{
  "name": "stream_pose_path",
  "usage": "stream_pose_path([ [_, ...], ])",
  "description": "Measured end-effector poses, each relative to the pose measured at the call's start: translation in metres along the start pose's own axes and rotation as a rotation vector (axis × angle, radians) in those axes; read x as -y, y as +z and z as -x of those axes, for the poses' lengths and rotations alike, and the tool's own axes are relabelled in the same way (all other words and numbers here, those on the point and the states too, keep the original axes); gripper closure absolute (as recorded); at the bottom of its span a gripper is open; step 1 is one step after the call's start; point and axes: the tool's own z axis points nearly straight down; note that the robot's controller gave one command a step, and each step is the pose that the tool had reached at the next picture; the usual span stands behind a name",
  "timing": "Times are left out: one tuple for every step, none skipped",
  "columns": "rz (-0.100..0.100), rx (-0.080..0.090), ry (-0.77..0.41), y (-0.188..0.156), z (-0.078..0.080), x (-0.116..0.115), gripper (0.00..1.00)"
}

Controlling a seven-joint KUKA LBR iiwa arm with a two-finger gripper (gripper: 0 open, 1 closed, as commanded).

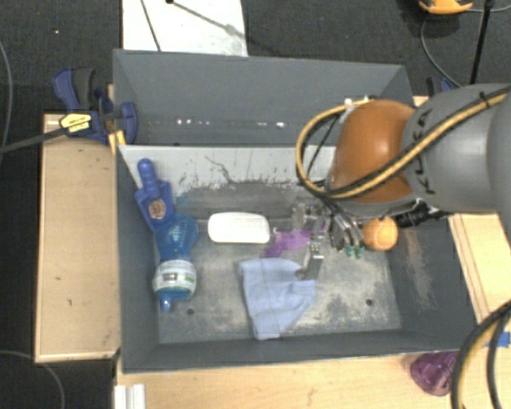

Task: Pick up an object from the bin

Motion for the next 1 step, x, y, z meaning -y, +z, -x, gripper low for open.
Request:
stream_pose_path([
  [0.001, -0.001, 0.042, 0.0369, -0.0032, -0.0552, 1.0],
])
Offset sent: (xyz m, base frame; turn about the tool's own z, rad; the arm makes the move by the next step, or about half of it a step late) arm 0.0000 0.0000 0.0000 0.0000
